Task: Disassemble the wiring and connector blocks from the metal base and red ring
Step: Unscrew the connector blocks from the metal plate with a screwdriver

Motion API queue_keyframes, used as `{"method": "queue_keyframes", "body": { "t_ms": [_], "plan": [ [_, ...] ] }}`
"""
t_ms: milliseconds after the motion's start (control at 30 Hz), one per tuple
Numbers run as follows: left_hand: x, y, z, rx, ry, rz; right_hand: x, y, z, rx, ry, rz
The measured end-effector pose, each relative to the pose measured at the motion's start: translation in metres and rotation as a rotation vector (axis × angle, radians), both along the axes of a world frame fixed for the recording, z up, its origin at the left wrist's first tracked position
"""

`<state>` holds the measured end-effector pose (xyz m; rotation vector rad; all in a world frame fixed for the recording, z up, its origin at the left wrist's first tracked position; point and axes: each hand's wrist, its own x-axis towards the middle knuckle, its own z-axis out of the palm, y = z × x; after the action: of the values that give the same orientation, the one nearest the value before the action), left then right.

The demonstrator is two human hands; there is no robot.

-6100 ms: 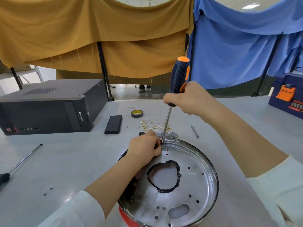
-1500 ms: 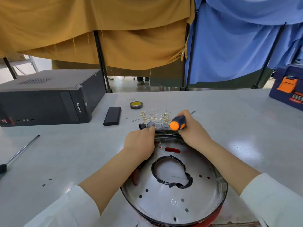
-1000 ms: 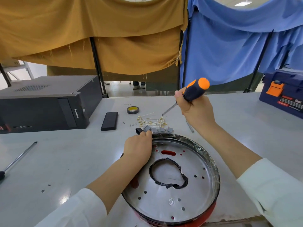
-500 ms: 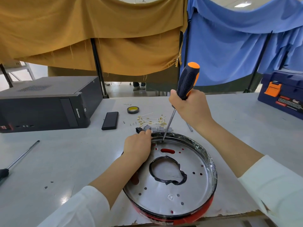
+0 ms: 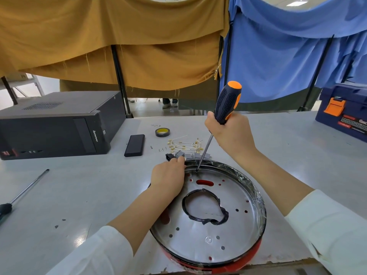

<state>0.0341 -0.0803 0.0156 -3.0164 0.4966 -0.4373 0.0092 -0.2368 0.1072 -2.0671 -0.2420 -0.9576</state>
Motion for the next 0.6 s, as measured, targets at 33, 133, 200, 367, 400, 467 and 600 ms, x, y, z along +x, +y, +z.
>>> {"method": "queue_keyframes", "body": {
  "t_ms": [33, 133, 200, 367, 400, 467, 600],
  "plan": [
    [0.000, 0.000, 0.000, 0.000, 0.000, -0.001, 0.000, 0.000, 0.000, 0.004, -0.001, -0.010],
    [0.000, 0.000, -0.001, 0.005, -0.009, -0.005, -0.002, 0.006, 0.000, -0.016, 0.000, -0.080],
    [0.000, 0.000, -0.001, 0.009, -0.014, -0.005, -0.002, 0.013, 0.001, -0.048, -0.011, -0.143],
    [-0.002, 0.001, 0.000, -0.001, 0.000, -0.003, 0.010, 0.028, 0.009, -0.130, 0.047, -0.299],
    [-0.003, 0.001, 0.001, -0.003, 0.002, -0.004, 0.014, 0.028, 0.012, -0.135, 0.062, -0.335],
    [-0.004, 0.001, 0.001, -0.012, 0.009, -0.009, 0.019, 0.027, 0.015, -0.148, 0.082, -0.392],
    [-0.003, 0.000, 0.002, -0.027, 0.021, -0.008, 0.027, 0.022, 0.017, -0.216, 0.093, -0.475]
  ]
}}
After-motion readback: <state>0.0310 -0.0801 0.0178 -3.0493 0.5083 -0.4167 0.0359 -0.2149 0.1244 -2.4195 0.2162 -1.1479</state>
